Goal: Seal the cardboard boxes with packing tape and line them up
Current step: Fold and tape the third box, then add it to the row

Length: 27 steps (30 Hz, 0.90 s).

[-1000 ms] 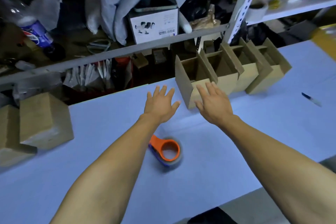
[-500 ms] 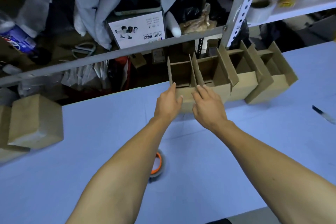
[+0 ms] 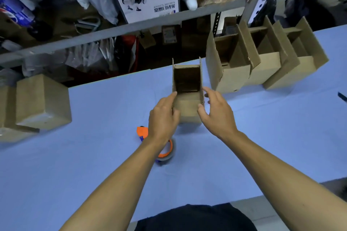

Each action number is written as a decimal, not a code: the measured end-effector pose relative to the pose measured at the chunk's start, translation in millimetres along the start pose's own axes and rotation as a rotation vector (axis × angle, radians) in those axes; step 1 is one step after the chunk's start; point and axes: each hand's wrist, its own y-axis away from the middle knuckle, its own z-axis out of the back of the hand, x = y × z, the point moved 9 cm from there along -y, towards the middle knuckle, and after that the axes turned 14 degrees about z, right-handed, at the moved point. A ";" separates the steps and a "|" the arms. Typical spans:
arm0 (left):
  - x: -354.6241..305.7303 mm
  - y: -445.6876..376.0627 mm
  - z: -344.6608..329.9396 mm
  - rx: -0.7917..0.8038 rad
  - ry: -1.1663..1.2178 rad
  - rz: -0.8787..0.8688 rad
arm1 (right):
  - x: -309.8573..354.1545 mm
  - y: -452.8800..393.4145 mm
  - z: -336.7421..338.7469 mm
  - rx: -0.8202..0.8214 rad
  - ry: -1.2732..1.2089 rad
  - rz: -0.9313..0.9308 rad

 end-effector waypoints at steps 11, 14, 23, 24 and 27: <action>3.2 -28.4 -42.1 0.186 0.128 0.163 | -19.1 -10.9 -33.2 -0.004 -0.102 -0.281; 1.7 -22.7 -53.9 0.203 0.159 0.167 | -15.4 -10.8 -41.5 0.024 -0.074 -0.254; 1.4 -28.6 -59.4 0.253 0.019 0.024 | -26.1 -15.6 -33.6 0.048 -0.483 -0.319; -1.5 -29.4 -64.0 0.248 -0.064 -0.001 | -29.0 -20.4 -31.0 0.028 -0.462 -0.346; -12.5 -29.5 -77.8 0.261 -0.256 -0.092 | -30.6 -33.5 -30.3 0.013 -0.325 -0.370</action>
